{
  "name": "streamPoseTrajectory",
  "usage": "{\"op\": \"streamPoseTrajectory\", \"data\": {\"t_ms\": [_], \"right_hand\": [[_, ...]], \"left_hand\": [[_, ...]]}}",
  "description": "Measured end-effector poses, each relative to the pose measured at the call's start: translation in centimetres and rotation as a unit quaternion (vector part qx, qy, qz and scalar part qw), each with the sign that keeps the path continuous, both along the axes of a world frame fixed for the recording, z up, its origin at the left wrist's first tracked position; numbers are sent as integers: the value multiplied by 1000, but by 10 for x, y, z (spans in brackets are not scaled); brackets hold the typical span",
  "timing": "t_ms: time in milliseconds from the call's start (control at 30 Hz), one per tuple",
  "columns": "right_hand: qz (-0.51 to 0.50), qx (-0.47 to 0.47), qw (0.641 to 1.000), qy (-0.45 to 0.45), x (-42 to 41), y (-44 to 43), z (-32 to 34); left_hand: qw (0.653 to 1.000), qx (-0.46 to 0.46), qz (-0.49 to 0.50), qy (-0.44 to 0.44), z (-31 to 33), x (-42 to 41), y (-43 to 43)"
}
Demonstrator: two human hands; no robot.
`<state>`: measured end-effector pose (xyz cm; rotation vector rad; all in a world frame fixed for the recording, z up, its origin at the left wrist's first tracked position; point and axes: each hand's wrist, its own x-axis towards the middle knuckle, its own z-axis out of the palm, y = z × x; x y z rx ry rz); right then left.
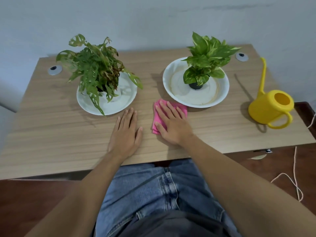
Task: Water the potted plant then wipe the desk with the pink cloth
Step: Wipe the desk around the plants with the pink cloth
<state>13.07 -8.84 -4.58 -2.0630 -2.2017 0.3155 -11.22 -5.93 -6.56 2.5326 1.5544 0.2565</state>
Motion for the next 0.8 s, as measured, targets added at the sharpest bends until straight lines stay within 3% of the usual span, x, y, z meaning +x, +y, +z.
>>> {"op": "streamPoseTrajectory", "data": {"t_ms": [167,333,533,800], "right_hand": [[39,-15,999,20,-41,-3,2],[120,15,993,1,12,-48,-3],[58,11,998,-12,87,-67,3],[32,11,998,-46,54,-46,-1]], "left_hand": [[1000,-6,2,6,0,0,0],[1000,-13,-5,0,-1,-3,1],[998,-48,-11,-47,2,-13,-6],[999,4,0,-44,1,-105,-12]]}}
